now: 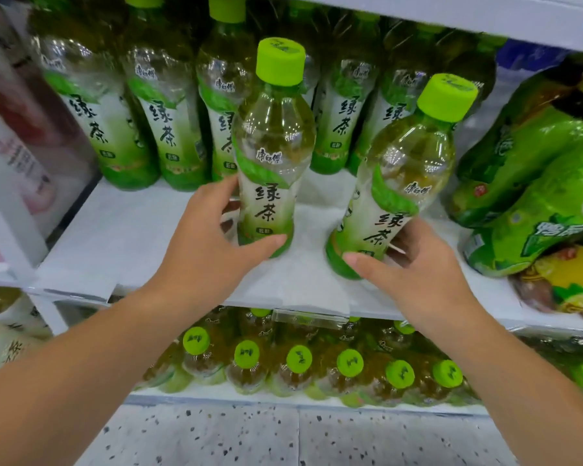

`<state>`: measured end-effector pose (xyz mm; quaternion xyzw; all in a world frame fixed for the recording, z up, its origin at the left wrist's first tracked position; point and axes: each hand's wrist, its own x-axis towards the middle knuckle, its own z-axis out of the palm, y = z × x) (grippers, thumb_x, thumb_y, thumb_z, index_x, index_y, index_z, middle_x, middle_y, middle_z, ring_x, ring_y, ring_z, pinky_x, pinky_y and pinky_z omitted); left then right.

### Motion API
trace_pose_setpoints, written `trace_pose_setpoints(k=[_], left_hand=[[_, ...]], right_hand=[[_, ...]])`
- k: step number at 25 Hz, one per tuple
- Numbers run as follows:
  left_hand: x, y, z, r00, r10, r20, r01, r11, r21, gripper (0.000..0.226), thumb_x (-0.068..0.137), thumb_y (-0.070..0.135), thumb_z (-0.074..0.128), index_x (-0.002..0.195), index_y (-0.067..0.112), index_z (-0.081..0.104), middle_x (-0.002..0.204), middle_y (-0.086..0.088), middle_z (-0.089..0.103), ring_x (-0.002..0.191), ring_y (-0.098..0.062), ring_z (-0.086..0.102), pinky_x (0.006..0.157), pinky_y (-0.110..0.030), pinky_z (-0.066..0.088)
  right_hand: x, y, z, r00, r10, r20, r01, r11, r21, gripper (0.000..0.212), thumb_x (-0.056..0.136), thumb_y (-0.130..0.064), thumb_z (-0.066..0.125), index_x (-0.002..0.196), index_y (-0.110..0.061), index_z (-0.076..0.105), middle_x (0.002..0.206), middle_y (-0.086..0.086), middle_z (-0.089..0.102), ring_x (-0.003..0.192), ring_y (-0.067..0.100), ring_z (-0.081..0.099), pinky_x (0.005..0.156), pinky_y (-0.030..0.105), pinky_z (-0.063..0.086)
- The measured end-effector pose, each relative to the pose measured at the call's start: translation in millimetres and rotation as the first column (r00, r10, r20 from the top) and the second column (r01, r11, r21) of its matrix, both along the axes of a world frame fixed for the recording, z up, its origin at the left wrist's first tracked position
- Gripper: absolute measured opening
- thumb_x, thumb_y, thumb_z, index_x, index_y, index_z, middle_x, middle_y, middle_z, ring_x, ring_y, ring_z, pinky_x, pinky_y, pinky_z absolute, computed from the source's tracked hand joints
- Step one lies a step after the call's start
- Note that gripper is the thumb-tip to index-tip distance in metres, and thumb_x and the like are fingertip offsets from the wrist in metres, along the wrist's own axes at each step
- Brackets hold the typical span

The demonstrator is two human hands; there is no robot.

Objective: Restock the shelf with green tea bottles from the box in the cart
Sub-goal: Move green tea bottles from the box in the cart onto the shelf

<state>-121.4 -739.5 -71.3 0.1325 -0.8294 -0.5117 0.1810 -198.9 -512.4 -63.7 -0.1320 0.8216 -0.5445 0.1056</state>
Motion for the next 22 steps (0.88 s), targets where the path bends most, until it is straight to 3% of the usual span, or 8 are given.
trace_pose_setpoints(k=[1, 3, 8, 10, 13, 16, 19, 22], left_hand=[[4, -2, -7, 1.000, 0.013, 0.020, -0.013, 1.000, -0.013, 0.064, 0.073, 0.032, 0.086, 0.131, 0.035, 0.058, 0.125, 0.012, 0.052, 0.108, 0.007, 0.057, 0.090, -0.008, 0.049], [7, -4, -16, 0.999, 0.032, 0.029, -0.032, 0.999, -0.016, 0.062, 0.074, 0.033, 0.085, 0.131, 0.035, 0.061, 0.121, 0.010, 0.056, 0.104, 0.004, 0.060, 0.092, -0.013, 0.050], [-9, -5, -16, 0.994, 0.105, 0.016, -0.106, 0.994, 0.018, 0.049, 0.071, 0.025, 0.088, 0.114, 0.029, 0.065, 0.103, 0.023, 0.067, 0.092, 0.017, 0.061, 0.073, 0.002, 0.045], [-17, -3, -17, 0.994, 0.106, 0.011, -0.106, 0.994, -0.039, 0.040, 0.076, 0.026, 0.086, 0.112, 0.029, 0.069, 0.100, 0.024, 0.067, 0.090, 0.014, 0.062, 0.070, 0.004, 0.042], [-26, -3, -18, 0.990, 0.141, 0.012, -0.136, 0.974, -0.180, 0.033, 0.080, 0.038, 0.081, 0.111, 0.030, 0.075, 0.099, 0.012, 0.071, 0.089, -0.002, 0.065, 0.073, -0.004, 0.046], [-37, -2, -15, 0.975, 0.218, 0.041, -0.209, 0.965, -0.157, 0.033, 0.076, 0.043, 0.083, 0.103, 0.024, 0.075, 0.090, 0.011, 0.073, 0.083, -0.008, 0.067, 0.079, -0.022, 0.055], [-48, 1, -10, 0.950, 0.289, 0.117, -0.267, 0.948, -0.172, 0.043, 0.074, 0.052, 0.082, 0.102, 0.020, 0.073, 0.082, 0.013, 0.068, 0.082, -0.010, 0.067, 0.080, -0.030, 0.055], [-57, 3, -7, 0.925, 0.336, 0.176, -0.300, 0.932, -0.205, 0.040, 0.075, 0.059, 0.077, 0.081, 0.019, 0.073, 0.068, 0.013, 0.064, 0.079, -0.015, 0.067, 0.074, -0.034, 0.055]], right_hand=[[3, 3, -9, 1.000, -0.003, -0.011, 0.003, 1.000, -0.003, 0.053, 0.070, -0.030, 0.087, 0.117, -0.033, 0.062, 0.113, -0.013, 0.072, 0.109, 0.007, 0.066, 0.099, 0.037, 0.052], [4, 5, -21, 0.999, -0.021, -0.043, 0.021, 1.000, -0.014, 0.056, 0.071, -0.029, 0.087, 0.120, -0.032, 0.063, 0.117, -0.009, 0.071, 0.112, 0.014, 0.066, 0.101, 0.041, 0.051], [-13, -6, -24, 0.994, -0.021, -0.108, 0.027, 0.998, 0.049, 0.045, 0.073, -0.032, 0.085, 0.113, -0.034, 0.065, 0.107, -0.013, 0.074, 0.101, 0.009, 0.069, 0.095, 0.037, 0.055], [-25, -12, -21, 0.990, -0.034, -0.135, 0.045, 0.996, 0.082, 0.038, 0.075, -0.030, 0.084, 0.108, -0.034, 0.066, 0.103, -0.015, 0.074, 0.096, 0.006, 0.070, 0.091, 0.032, 0.056], [-42, -22, -18, 0.985, -0.041, -0.166, 0.058, 0.993, 0.099, 0.035, 0.077, -0.030, 0.083, 0.108, -0.033, 0.066, 0.099, -0.021, 0.071, 0.089, -0.007, 0.067, 0.081, 0.013, 0.053], [-56, -30, -17, 0.985, -0.051, -0.163, 0.063, 0.996, 0.068, 0.038, 0.079, -0.027, 0.082, 0.114, -0.024, 0.067, 0.096, -0.024, 0.068, 0.079, -0.018, 0.061, 0.066, -0.002, 0.044], [-65, -37, -20, 0.988, -0.069, -0.141, 0.070, 0.998, 0.000, 0.036, 0.081, -0.021, 0.081, 0.115, -0.018, 0.067, 0.097, -0.019, 0.071, 0.074, -0.015, 0.063, 0.065, 0.001, 0.046], [-66, -44, -26, 0.988, -0.096, -0.119, 0.084, 0.991, -0.103, 0.037, 0.082, -0.018, 0.080, 0.117, -0.016, 0.068, 0.101, -0.011, 0.075, 0.082, -0.003, 0.069, 0.075, 0.014, 0.053]])
